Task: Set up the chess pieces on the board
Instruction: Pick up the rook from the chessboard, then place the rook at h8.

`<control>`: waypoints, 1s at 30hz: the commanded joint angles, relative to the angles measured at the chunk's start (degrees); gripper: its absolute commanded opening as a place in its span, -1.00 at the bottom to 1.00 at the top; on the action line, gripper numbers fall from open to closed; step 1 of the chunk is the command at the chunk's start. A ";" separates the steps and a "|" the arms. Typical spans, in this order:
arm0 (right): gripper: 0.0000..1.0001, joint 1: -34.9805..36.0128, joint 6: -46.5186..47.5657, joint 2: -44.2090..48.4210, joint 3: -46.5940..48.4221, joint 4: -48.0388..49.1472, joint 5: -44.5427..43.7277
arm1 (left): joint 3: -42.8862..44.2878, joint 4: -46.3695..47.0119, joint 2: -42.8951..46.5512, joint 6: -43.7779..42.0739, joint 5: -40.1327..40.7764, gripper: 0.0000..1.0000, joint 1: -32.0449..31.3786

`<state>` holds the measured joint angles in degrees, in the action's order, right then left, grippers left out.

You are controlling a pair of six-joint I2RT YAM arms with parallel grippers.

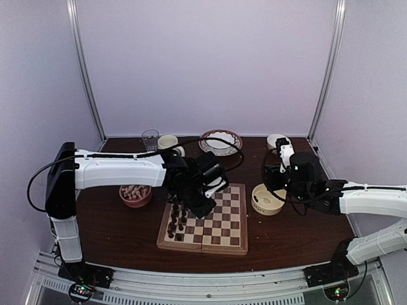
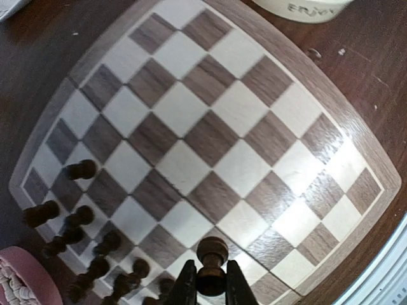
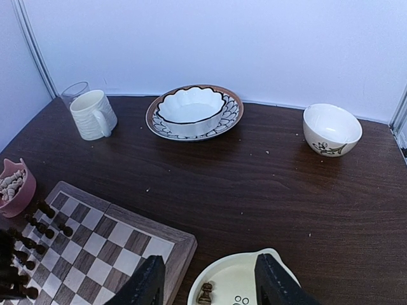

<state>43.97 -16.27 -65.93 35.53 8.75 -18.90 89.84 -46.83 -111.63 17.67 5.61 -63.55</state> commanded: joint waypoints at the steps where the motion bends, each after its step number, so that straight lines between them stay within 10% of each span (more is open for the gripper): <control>1: 0.04 -0.20 -0.03 -0.10 1.56 -0.20 0.54 | -1.74 3.63 5.22 0.43 0.50 -0.71 6.17; 14: 0.04 -0.21 -0.95 -2.00 1.91 0.39 3.15 | 3.41 4.24 2.34 0.17 -2.04 -0.71 21.16; 30: 0.04 -0.21 -0.34 -1.84 2.01 0.25 2.78 | 7.64 1.35 -6.01 -1.05 -5.12 -0.71 22.86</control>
<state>43.97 -16.51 -67.90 36.14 8.80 -16.36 95.90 -45.12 -116.77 17.43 0.99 -40.71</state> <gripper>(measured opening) 0.519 0.147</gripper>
